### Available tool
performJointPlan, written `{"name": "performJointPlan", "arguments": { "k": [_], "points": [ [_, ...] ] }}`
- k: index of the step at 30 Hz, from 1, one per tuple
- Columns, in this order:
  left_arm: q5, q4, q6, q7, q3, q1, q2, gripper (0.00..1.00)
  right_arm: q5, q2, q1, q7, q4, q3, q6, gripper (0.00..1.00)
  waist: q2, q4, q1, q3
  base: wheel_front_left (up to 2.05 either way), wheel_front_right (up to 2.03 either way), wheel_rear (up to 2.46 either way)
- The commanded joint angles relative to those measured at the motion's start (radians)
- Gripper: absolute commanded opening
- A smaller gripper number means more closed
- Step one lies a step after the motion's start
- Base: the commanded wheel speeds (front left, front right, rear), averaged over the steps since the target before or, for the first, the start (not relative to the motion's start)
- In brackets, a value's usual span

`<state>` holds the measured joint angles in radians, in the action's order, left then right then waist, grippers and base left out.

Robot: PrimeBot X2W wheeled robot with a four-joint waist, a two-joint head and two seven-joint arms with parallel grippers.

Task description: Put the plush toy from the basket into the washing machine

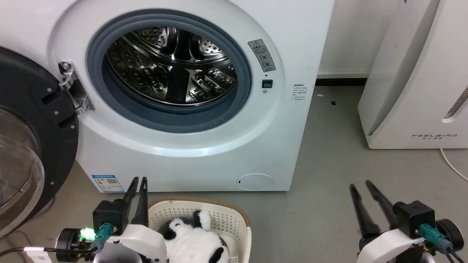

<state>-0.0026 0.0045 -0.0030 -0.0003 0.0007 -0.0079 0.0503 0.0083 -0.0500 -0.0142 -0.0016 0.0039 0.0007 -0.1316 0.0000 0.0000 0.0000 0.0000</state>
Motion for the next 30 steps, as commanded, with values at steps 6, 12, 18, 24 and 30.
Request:
{"name": "performJointPlan", "arguments": {
  "k": [6, 12, 18, 24, 30],
  "points": [
    [-0.006, 0.002, 0.003, -0.009, -0.004, 0.002, 0.000, 1.00, 0.009, 0.000, -0.002, -0.009, -0.001, -0.001, 0.000, 1.00, 0.0000, 0.000, 0.0000, 0.001, 0.00, 0.00, 0.00],
    [-0.018, 0.009, 0.008, -0.026, -0.014, 0.006, 0.000, 1.00, 0.018, 0.000, -0.004, -0.025, -0.003, -0.009, 0.000, 1.00, 0.0000, -0.003, 0.0000, 0.006, 0.00, 0.00, 0.00],
    [-0.027, 0.021, 0.009, -0.038, -0.022, 0.004, 0.000, 1.00, 0.018, 0.000, -0.002, -0.038, -0.009, -0.013, 0.000, 1.00, 0.0000, -0.005, 0.0000, 0.018, 0.00, 0.00, 0.00],
    [-0.036, 0.053, 0.007, -0.051, -0.031, -0.005, 0.000, 1.00, 0.018, 0.000, 0.002, -0.050, -0.025, -0.012, 0.000, 1.00, 0.0000, -0.010, 0.0000, 0.036, 0.00, 0.00, 0.00],
    [-0.044, 0.098, 0.004, -0.061, -0.040, -0.021, 0.000, 1.00, 0.026, 0.000, 0.007, -0.061, -0.037, -0.014, 0.000, 1.00, 0.0000, -0.015, 0.0000, 0.058, 0.00, 0.00, 0.00]
  ]
}}
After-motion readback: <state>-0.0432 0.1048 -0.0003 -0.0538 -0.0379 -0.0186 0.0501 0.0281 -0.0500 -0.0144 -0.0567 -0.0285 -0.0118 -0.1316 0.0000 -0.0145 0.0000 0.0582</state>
